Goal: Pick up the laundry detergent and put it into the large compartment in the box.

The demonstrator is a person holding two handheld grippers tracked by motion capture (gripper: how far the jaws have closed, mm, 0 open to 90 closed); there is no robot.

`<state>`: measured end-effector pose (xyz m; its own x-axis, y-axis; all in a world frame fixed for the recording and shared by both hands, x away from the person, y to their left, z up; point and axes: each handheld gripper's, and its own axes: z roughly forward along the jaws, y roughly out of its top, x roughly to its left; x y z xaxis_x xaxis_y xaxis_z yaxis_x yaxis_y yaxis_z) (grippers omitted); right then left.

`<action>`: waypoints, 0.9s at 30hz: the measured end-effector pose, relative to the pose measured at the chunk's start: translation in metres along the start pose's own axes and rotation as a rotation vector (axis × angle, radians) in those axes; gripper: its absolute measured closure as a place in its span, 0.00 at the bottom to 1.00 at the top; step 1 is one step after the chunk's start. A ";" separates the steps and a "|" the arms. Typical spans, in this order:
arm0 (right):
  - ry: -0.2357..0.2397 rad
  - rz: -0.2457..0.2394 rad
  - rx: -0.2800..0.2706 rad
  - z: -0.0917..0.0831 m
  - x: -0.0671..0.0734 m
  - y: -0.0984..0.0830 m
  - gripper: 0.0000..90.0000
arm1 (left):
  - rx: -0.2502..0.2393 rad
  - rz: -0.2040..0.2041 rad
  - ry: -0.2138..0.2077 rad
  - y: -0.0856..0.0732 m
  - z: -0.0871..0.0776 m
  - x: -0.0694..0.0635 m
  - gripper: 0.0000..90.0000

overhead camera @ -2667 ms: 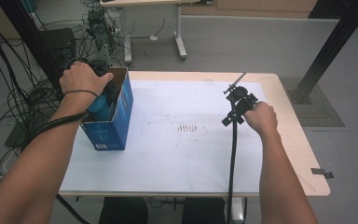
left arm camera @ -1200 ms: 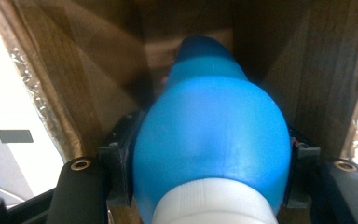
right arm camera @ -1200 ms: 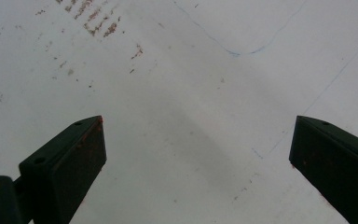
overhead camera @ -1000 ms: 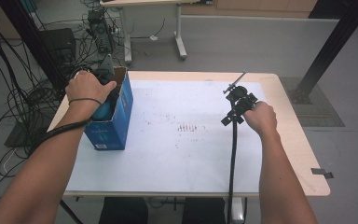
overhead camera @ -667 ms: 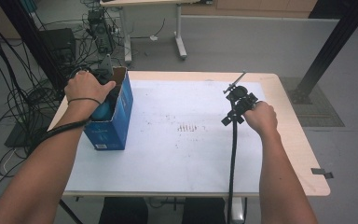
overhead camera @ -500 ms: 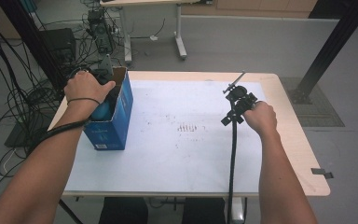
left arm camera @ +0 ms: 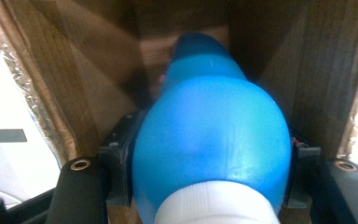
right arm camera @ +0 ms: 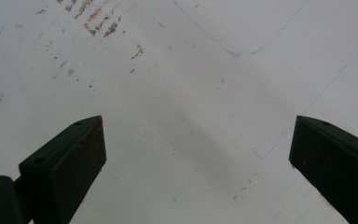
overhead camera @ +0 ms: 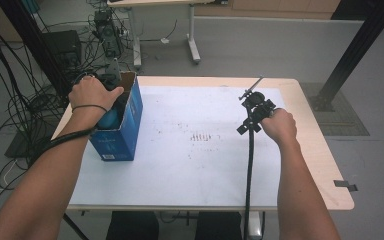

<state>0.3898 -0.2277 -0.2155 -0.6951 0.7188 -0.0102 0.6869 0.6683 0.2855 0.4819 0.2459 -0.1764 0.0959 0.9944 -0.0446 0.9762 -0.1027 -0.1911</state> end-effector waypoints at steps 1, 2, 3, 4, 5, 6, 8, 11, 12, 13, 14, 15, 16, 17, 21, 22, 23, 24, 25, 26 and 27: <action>-0.001 -0.001 -0.001 0.000 0.000 0.000 0.04 | 0.000 -0.001 -0.001 0.000 0.000 0.000 0.41; 0.000 0.001 -0.003 0.000 -0.001 -0.001 0.04 | 0.001 0.000 -0.001 0.000 0.000 0.000 0.41; 0.002 0.002 -0.003 0.000 -0.001 -0.001 0.04 | 0.000 0.000 -0.001 0.000 0.000 0.000 0.41; 0.002 0.002 -0.003 0.000 -0.001 -0.001 0.04 | 0.001 0.000 -0.001 0.000 0.000 0.000 0.41; 0.004 0.004 0.000 0.001 -0.002 -0.001 0.04 | 0.000 0.001 -0.001 0.000 0.000 0.000 0.41; 0.004 0.004 0.000 0.001 -0.002 -0.001 0.04 | 0.000 0.001 -0.001 0.000 0.000 0.000 0.41; 0.004 0.003 -0.002 0.000 -0.001 -0.001 0.04 | 0.001 0.000 -0.002 0.000 0.000 0.000 0.41; 0.001 0.000 -0.002 0.000 -0.001 0.000 0.04 | 0.002 0.001 -0.001 0.000 0.000 0.000 0.41; 0.002 0.000 -0.002 0.000 -0.001 0.000 0.04 | 0.002 0.000 -0.002 0.000 0.000 0.000 0.41; 0.003 -0.002 0.000 0.000 -0.001 0.000 0.04 | 0.001 0.000 -0.002 -0.001 0.000 0.000 0.41; 0.002 -0.002 0.001 0.000 -0.001 0.000 0.04 | 0.001 0.000 -0.002 -0.001 0.000 0.000 0.41; 0.002 -0.001 -0.002 0.000 -0.001 0.000 0.04 | 0.000 0.000 -0.002 -0.001 0.000 0.000 0.41; 0.003 0.001 -0.004 0.000 -0.001 0.000 0.04 | 0.000 0.000 -0.002 -0.001 0.000 0.000 0.41; 0.003 0.000 -0.003 0.000 -0.001 0.000 0.04 | 0.000 0.000 -0.002 -0.001 0.000 0.000 0.41; 0.004 0.002 -0.002 0.000 -0.001 -0.001 0.04 | -0.001 0.002 -0.004 -0.001 0.000 0.000 0.41; 0.004 0.001 -0.001 0.000 -0.001 0.000 0.04 | -0.002 0.001 -0.004 -0.001 0.000 0.000 0.41; 0.004 0.001 -0.001 0.000 -0.001 0.000 0.04 | -0.002 0.001 -0.004 -0.001 0.000 0.000 0.41; 0.003 0.000 -0.001 0.000 -0.001 0.000 0.04 | -0.001 0.001 -0.005 -0.001 0.000 0.001 0.41; 0.003 -0.003 -0.001 0.000 -0.001 0.000 0.04 | -0.001 0.001 -0.005 -0.001 0.000 0.000 0.41; 0.002 -0.002 -0.002 0.000 -0.001 0.000 0.04 | -0.002 0.002 -0.004 -0.001 0.000 0.000 0.41; 0.001 -0.002 -0.001 0.000 -0.001 0.000 0.04 | -0.001 0.002 -0.005 -0.001 0.000 0.000 0.41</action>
<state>0.3904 -0.2279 -0.2151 -0.6967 0.7173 -0.0094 0.6853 0.6694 0.2867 0.4811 0.2462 -0.1763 0.0970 0.9940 -0.0499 0.9762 -0.1048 -0.1901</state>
